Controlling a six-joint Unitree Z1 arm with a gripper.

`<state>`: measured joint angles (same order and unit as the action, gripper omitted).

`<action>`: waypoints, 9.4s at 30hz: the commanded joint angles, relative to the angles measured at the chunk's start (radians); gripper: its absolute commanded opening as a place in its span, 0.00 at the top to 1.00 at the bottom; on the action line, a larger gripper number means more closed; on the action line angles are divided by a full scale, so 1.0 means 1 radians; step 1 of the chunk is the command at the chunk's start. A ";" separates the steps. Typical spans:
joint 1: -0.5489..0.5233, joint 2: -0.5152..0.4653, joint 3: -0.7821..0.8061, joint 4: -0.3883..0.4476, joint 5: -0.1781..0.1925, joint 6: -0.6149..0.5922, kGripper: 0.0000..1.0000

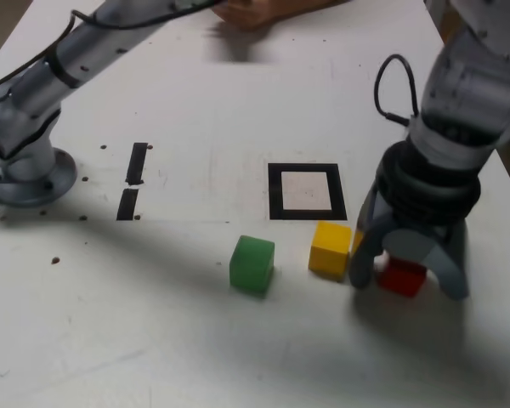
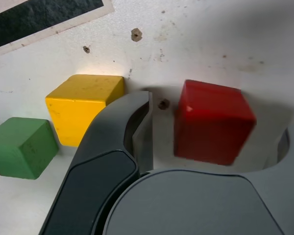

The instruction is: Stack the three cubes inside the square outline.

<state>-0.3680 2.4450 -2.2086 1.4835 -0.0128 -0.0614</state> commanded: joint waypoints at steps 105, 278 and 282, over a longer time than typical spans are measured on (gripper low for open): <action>0.230 -0.445 0.895 -0.567 0.013 0.111 0.15; 0.233 -0.473 0.721 -0.343 0.000 0.209 0.89; 0.233 -0.465 0.736 -0.374 -0.013 0.209 0.83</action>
<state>-0.1366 1.9749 -1.4782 1.1155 -0.0217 0.1463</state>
